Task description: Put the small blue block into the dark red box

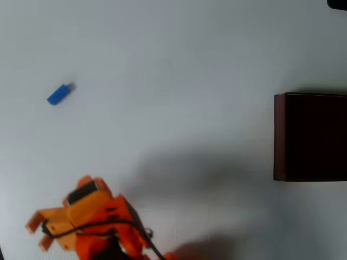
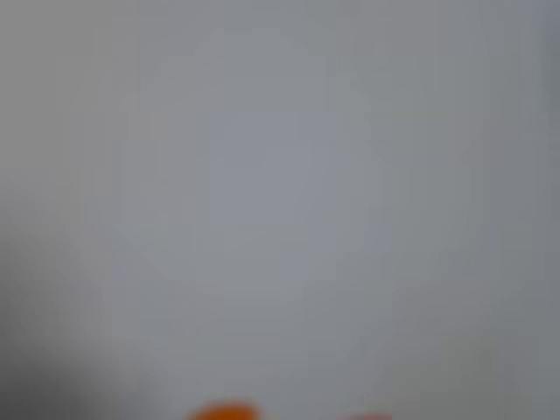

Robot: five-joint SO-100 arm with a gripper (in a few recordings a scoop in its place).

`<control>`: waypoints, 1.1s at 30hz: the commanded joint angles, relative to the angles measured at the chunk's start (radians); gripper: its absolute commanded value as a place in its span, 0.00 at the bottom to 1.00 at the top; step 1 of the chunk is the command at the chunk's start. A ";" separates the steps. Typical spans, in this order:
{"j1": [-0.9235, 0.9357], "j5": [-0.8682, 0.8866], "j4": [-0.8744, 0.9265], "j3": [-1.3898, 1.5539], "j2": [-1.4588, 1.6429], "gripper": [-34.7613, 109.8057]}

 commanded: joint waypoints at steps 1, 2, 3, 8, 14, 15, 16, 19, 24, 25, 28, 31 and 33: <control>-0.006 0.000 0.051 -0.247 -0.172 0.29; -0.006 -0.003 0.067 -0.308 -0.227 0.29; -0.011 -0.006 0.078 -0.364 -0.278 0.30; -0.048 -0.028 0.064 -0.565 -0.469 0.33; -0.072 -0.040 0.256 -0.982 -0.874 0.33; -0.077 -0.041 0.293 -1.066 -0.951 0.33; -0.080 -0.040 0.334 -1.160 -1.026 0.33; -0.089 -0.034 0.451 -1.473 -1.238 0.33; -0.092 -0.012 0.660 -2.118 -1.583 0.35; -0.091 -0.005 0.660 -2.158 -1.606 0.35; -0.083 0.003 0.660 -2.214 -1.644 0.35; -0.075 0.000 0.657 -2.329 -1.730 0.36; -0.067 -0.003 0.655 -2.378 -1.782 0.36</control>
